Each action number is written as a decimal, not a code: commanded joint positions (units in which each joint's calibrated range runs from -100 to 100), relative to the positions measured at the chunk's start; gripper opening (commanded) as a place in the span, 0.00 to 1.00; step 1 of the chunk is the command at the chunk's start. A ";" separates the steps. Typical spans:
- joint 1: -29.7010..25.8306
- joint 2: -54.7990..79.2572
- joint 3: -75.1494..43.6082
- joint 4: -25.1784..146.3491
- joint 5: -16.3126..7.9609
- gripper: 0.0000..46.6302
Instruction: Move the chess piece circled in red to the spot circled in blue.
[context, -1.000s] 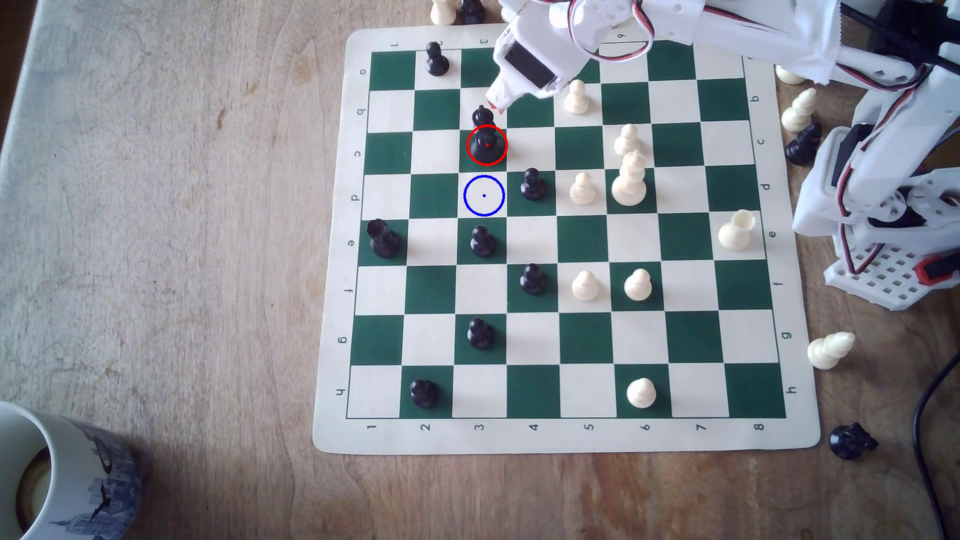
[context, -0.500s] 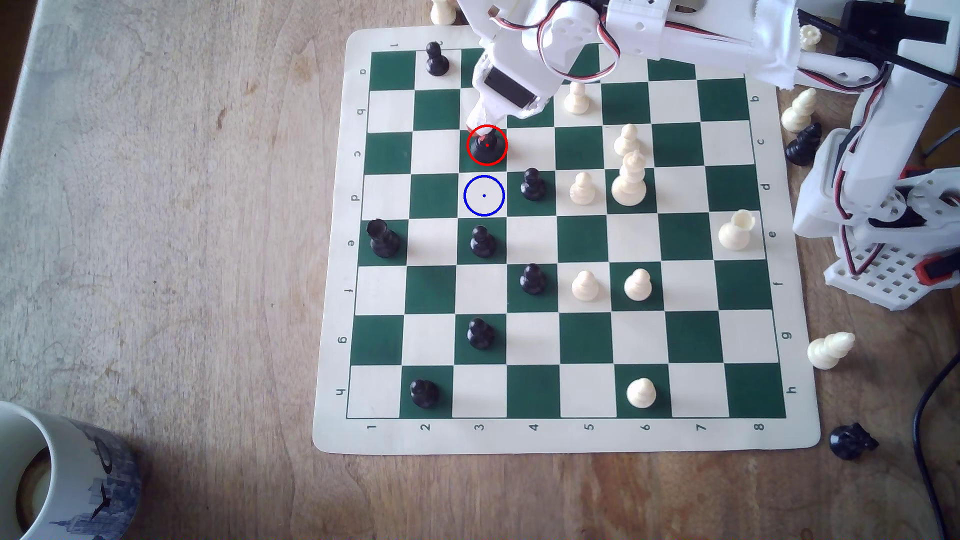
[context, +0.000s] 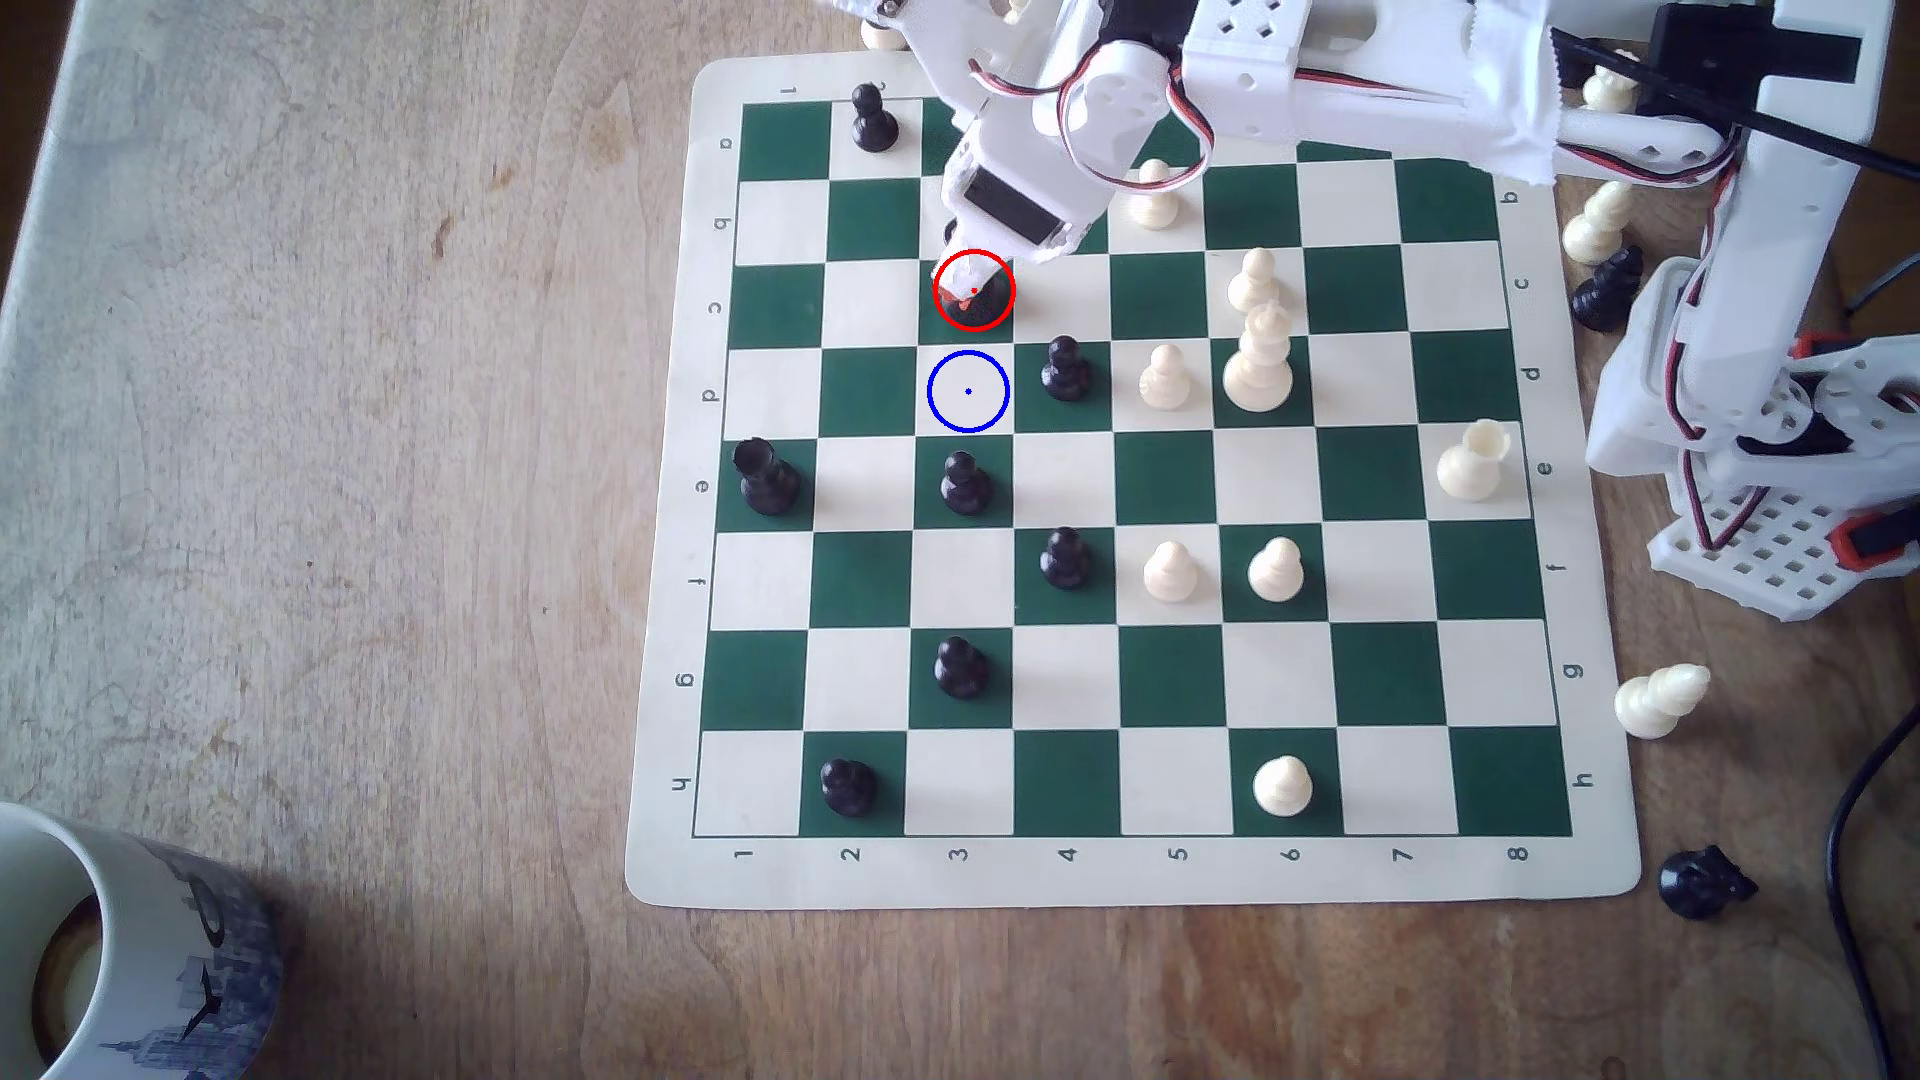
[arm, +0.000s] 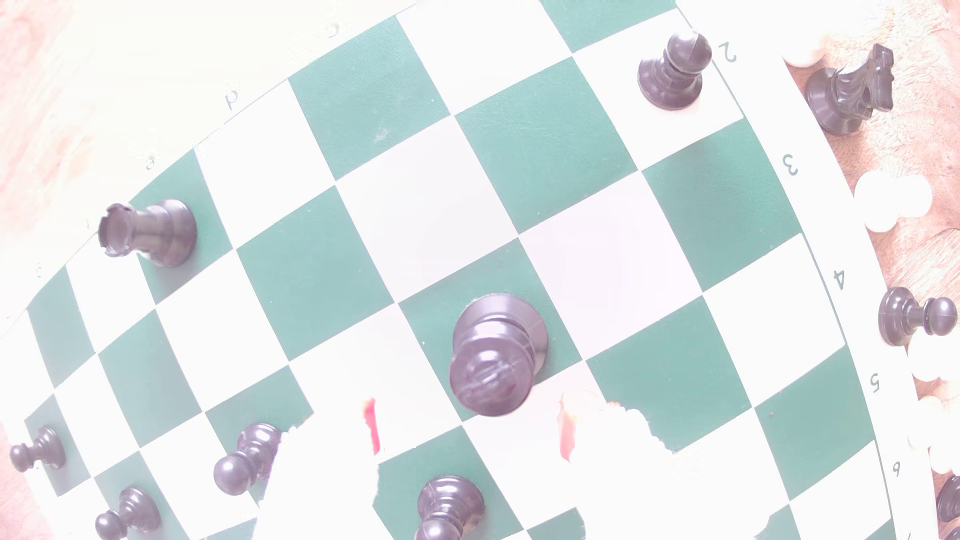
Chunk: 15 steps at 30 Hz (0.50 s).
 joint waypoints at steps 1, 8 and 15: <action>-0.03 0.29 -0.93 -0.88 -0.10 0.41; 0.20 1.90 0.43 -2.85 -0.10 0.40; 0.36 1.64 2.24 -8.83 -0.59 0.37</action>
